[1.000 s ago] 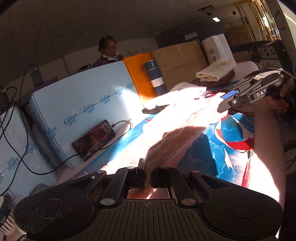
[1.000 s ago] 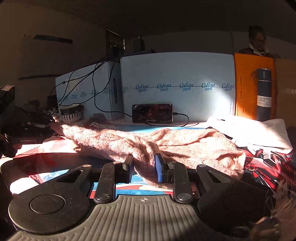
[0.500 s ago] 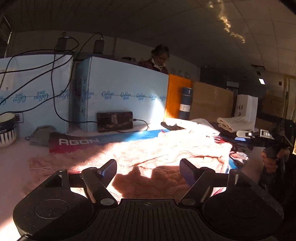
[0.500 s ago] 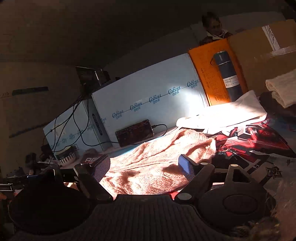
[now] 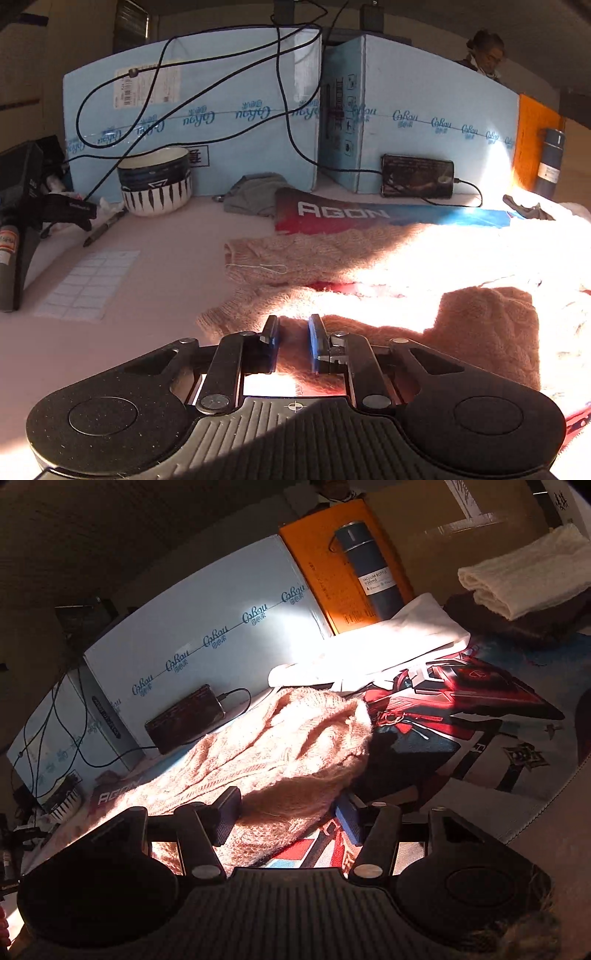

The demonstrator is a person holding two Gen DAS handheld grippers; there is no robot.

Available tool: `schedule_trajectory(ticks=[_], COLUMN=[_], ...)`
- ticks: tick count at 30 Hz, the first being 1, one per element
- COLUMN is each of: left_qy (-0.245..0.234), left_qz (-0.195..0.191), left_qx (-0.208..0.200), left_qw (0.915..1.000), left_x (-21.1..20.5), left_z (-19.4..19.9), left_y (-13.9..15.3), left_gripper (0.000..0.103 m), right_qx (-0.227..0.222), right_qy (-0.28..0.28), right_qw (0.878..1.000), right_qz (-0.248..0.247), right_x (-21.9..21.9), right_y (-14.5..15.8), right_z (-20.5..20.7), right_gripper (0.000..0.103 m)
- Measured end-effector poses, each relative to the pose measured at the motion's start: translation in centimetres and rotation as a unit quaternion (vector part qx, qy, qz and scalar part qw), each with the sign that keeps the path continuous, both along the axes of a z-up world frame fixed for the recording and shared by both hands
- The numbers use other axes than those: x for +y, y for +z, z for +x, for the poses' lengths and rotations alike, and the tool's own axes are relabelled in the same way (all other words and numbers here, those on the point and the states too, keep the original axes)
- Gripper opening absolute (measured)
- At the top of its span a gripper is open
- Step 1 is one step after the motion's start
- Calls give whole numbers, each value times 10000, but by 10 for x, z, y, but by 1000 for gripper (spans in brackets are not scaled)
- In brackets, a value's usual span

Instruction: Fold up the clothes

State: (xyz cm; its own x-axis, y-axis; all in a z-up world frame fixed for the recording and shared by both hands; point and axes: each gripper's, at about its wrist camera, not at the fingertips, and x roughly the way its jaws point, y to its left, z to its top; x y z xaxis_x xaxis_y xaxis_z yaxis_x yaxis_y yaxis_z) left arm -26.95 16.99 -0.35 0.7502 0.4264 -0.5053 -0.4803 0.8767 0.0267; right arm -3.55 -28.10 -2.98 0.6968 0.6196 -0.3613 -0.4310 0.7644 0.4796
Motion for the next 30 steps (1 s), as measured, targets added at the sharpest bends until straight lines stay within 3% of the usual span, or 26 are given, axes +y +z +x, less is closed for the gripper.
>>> schedule_trajectory(ticks=[1,4,9,11,12,13,14,15,16,17,19,23,26,30], left_qy=[-5,226,570,590,600,610,620,630,640,650,596,-161,-751,-1169], left_qz=[108,257,328,343,350,358,365,372,380,387,400,284,153,141], left_qx=[-62,-331,-27,-106,-145,-184,-224,-263,-303,-342,-451,-700,-687,-465], left_qw=[9999,9989,9978,9976,9975,9973,9972,9970,9968,9965,9964,9970,9947,9920], left_x=[-5,-7,6,3,1,0,-2,-3,-5,-7,-12,-37,-57,-76], left_z=[-3,-19,-34,-34,-34,-34,-34,-34,-34,-33,-31,-1,24,41], left_y=[3,13,13,13,14,14,15,15,15,16,17,16,10,2], left_gripper=[4,2,0,2,3,6,9,12,25,45,71,86,87,88], right_qx=[-2,-7,-16,-42,-136,-230,-350,-504,-658,-786,-973,-971,-679,-267], right_qy=[-5,-18,-41,-45,-126,-206,-290,-380,-471,-468,-222,840,1462,2047], right_qw=[10000,10000,9999,9994,9987,9978,9966,9953,9935,9927,9933,9915,9865,9765], right_qz=[-18,-73,-164,-352,-472,-592,-685,-740,-795,-782,-575,-228,-302,-621], right_x=[1,2,5,6,6,6,6,6,6,6,10,43,79,119], right_y=[0,0,-1,-2,-1,0,2,7,11,16,24,32,31,25], right_z=[-1,-2,-6,-7,-9,-12,-13,-14,-15,-16,-16,-11,-7,-3], right_gripper=[21,17,16,17,29,52,61,65,65,65,66,68,68,66])
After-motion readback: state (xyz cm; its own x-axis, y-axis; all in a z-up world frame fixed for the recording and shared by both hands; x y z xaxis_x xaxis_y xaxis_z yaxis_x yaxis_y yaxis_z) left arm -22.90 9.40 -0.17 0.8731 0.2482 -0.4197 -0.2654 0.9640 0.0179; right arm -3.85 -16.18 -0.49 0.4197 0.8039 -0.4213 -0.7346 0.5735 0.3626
